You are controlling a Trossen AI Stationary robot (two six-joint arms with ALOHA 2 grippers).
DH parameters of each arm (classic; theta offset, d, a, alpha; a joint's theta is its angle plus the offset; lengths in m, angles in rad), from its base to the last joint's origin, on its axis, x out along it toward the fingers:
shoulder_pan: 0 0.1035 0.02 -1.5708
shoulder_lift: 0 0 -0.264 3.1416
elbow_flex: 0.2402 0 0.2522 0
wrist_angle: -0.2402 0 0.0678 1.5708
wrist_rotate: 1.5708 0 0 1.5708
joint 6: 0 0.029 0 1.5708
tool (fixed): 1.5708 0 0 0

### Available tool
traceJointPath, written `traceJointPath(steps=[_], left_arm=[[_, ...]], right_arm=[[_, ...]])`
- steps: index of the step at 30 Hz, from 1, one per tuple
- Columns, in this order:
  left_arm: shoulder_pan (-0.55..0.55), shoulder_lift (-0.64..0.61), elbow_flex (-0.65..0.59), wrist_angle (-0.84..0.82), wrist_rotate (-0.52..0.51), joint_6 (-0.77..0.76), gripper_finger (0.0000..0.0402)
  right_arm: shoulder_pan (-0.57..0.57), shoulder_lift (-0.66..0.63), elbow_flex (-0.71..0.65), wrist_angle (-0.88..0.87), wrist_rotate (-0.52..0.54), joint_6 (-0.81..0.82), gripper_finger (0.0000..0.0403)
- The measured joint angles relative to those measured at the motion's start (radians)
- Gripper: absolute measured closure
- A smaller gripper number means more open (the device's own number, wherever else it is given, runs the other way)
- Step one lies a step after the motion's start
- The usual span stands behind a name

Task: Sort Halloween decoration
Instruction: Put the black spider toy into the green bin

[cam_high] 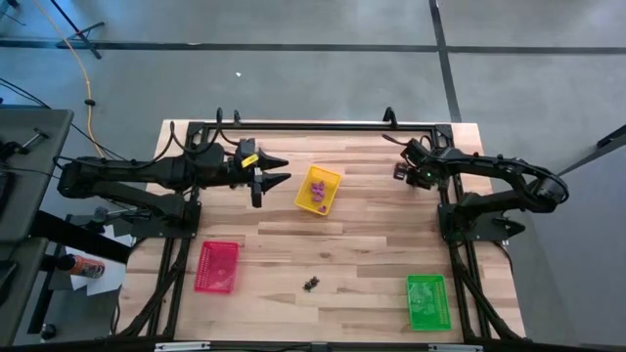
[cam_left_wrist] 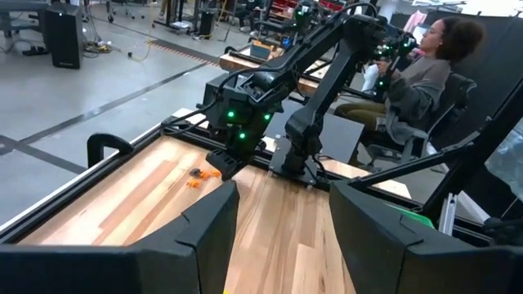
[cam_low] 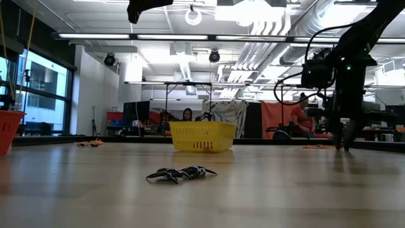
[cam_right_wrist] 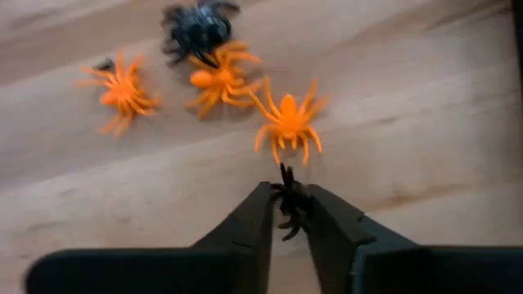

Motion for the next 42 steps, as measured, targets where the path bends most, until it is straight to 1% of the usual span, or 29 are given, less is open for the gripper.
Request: traceJointPath(steps=[3, 5, 10, 13, 16, 20, 23, 26, 28, 30, 34, 37, 39, 42], left_arm=[[0.000, 0.000, 0.000, 0.000, -0.002, 0.008, 0.0220], [0.000, 0.000, 0.000, 0.000, -0.004, 0.010, 0.0220], [0.000, 0.000, 0.000, 0.000, -0.004, 0.010, 0.0220], [0.000, 0.000, 0.000, 0.000, -0.004, 0.016, 0.0220], [0.000, -0.020, 0.000, -0.002, -0.004, 0.034, 0.0220], [0.005, -0.062, 0.002, 0.010, -0.028, 0.057, 0.0220], [0.016, -0.091, 0.002, 0.013, -0.057, 0.102, 0.0220], [0.030, -0.109, 0.002, 0.024, -0.067, 0.112, 0.0220], [0.036, -0.115, 0.002, 0.033, -0.068, 0.107, 0.0220], [0.040, -0.117, 0.002, 0.030, -0.067, 0.089, 0.0220], [0.041, -0.112, 0.002, 0.031, -0.065, 0.086, 0.0220], [0.040, -0.099, 0.002, 0.036, -0.045, 0.072, 0.0220], [0.040, -0.085, 0.002, 0.072, -0.007, 0.062, 0.0220], [0.040, -0.049, 0.002, 0.134, 0.069, 0.068, 0.0220]], right_arm=[[0.001, 0.000, 0.000, 0.007, 0.009, -0.006, 0.0383], [0.002, 0.000, 0.000, 0.012, 0.010, -0.015, 0.0395], [0.002, -0.021, 0.000, 0.017, 0.006, -0.024, 0.0388], [0.002, -0.053, 0.000, 0.013, -0.013, -0.031, 0.0391], [0.002, -0.112, 0.013, 0.011, -0.052, -0.086, 0.0398], [0.016, -0.219, 0.074, 0.038, -0.093, -0.183, 0.0397], [0.034, -0.296, 0.135, 0.138, -0.139, -0.246, 0.0397], [0.058, -0.344, 0.192, 0.303, -0.239, -0.343, 0.0397], [0.088, -0.358, 0.228, 0.440, -0.297, -0.410, 0.0396], [0.131, -0.360, 0.261, 0.565, -0.330, -0.483, 0.0396], [0.246, -0.346, 0.317, 0.751, -0.339, -0.654, 0.0396], [0.344, -0.321, 0.352, 0.809, -0.339, -0.791, 0.0396], [0.406, -0.295, 0.374, 0.812, -0.339, -0.861, 0.0396], [0.497, -0.238, 0.403, 0.810, -0.329, -0.925, 0.0396]])
